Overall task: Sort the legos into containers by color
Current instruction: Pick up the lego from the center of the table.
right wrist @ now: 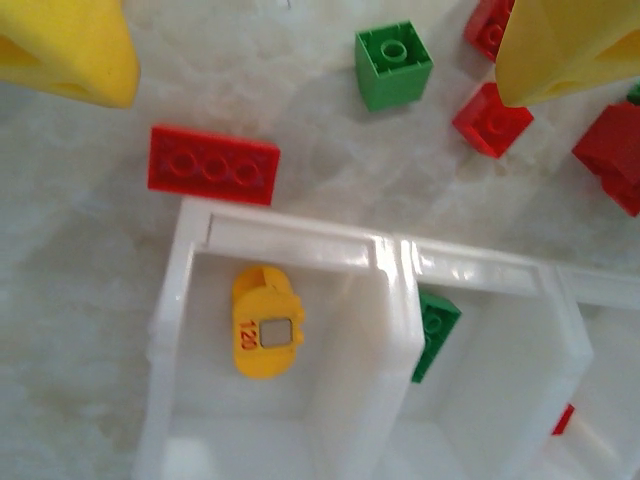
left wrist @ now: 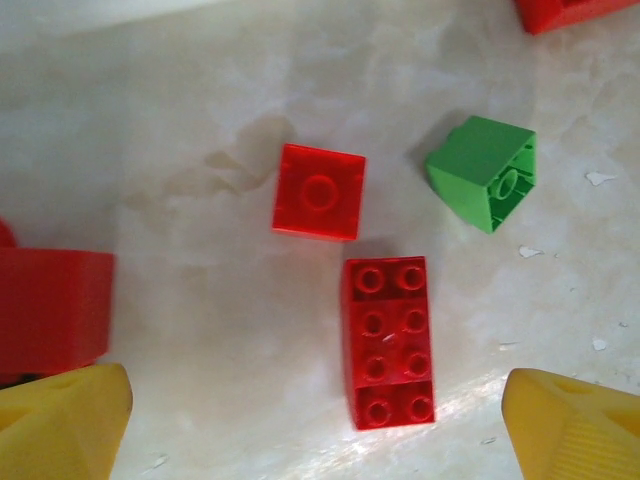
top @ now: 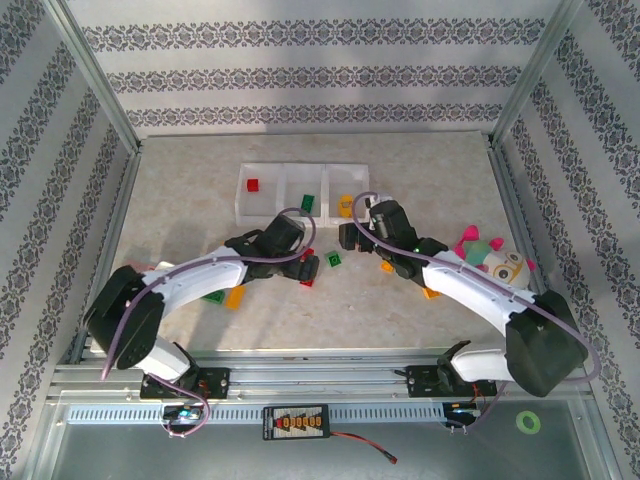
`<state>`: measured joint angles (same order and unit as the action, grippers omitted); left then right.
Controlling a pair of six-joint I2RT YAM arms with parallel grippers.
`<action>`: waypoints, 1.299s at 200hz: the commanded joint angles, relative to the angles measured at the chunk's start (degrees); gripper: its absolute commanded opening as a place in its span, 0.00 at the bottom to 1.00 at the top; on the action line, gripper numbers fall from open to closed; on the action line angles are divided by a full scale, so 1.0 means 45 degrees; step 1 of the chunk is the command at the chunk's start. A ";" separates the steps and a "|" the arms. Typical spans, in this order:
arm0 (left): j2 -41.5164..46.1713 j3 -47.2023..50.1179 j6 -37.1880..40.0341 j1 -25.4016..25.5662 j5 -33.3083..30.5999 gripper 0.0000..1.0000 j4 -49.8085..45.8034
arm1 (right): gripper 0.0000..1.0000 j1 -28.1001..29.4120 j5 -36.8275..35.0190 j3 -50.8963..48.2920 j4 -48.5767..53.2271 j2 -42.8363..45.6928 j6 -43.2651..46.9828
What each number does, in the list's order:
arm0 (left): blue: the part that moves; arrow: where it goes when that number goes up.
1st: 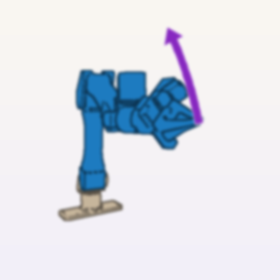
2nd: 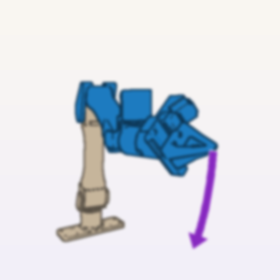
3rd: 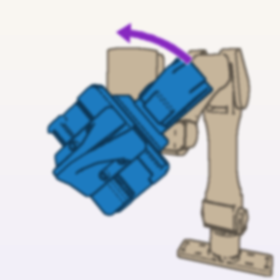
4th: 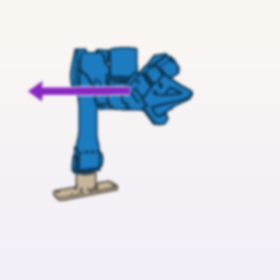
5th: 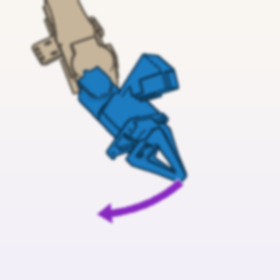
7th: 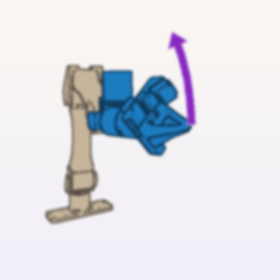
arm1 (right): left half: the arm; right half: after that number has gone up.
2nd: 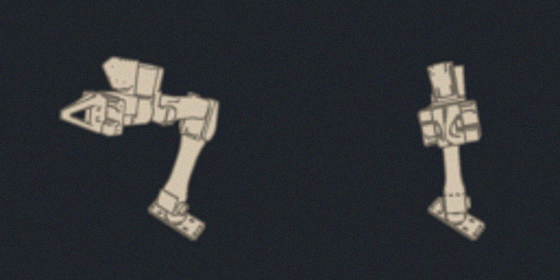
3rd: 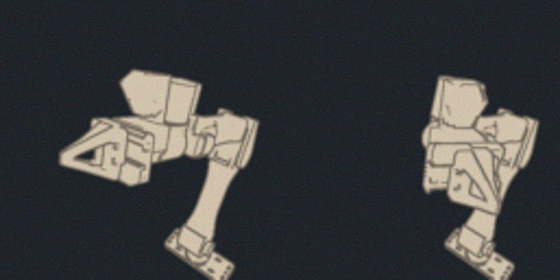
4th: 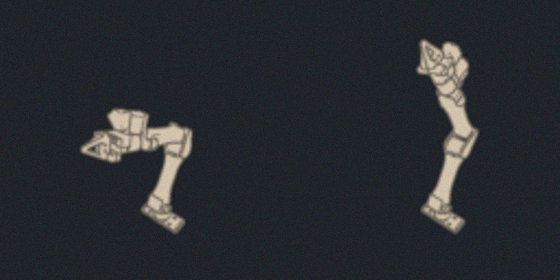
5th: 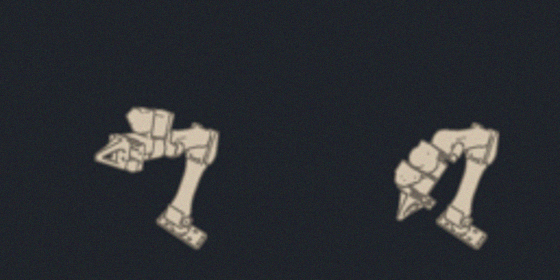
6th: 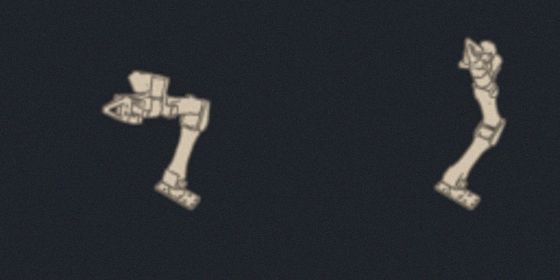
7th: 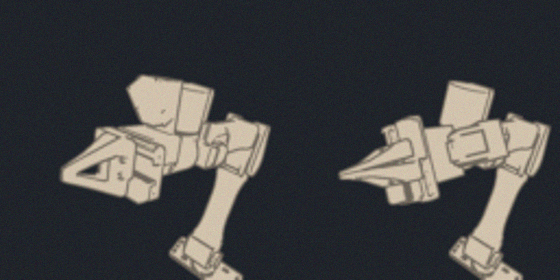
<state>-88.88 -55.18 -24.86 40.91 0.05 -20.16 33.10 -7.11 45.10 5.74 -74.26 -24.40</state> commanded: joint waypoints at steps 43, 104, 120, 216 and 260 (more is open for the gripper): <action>-0.2654 -0.2011 -0.0803 0.0667 0.0470 0.80 -0.1722 | 0.92 -0.0339 -0.0631 -0.0782 0.0716 0.1176 -0.0452; -0.3954 -0.2695 -0.1037 0.0832 0.0938 0.52 -0.1813 | 0.92 -0.0608 -0.0530 -0.0825 0.0736 0.1327 -0.0510; -0.3978 -0.2661 -0.1110 0.0832 0.0764 0.45 -0.1857 | 0.92 -0.0654 -0.0450 -0.0814 0.0664 0.1259 -0.0671; -0.1750 -0.2609 -0.0812 0.0730 -0.1266 0.30 -0.2245 | 0.92 -0.0702 0.0047 -0.0765 0.0290 0.1448 -0.1023; -0.0657 -0.3402 0.0673 -0.0730 -0.2048 0.30 -0.3203 | 0.92 -0.0677 0.0232 -0.0709 0.0164 0.1357 -0.1118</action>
<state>-94.19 -67.57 -26.92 42.13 -4.75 -29.91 30.83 -7.14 41.80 7.81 -68.71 -28.45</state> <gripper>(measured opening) 0.317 0.924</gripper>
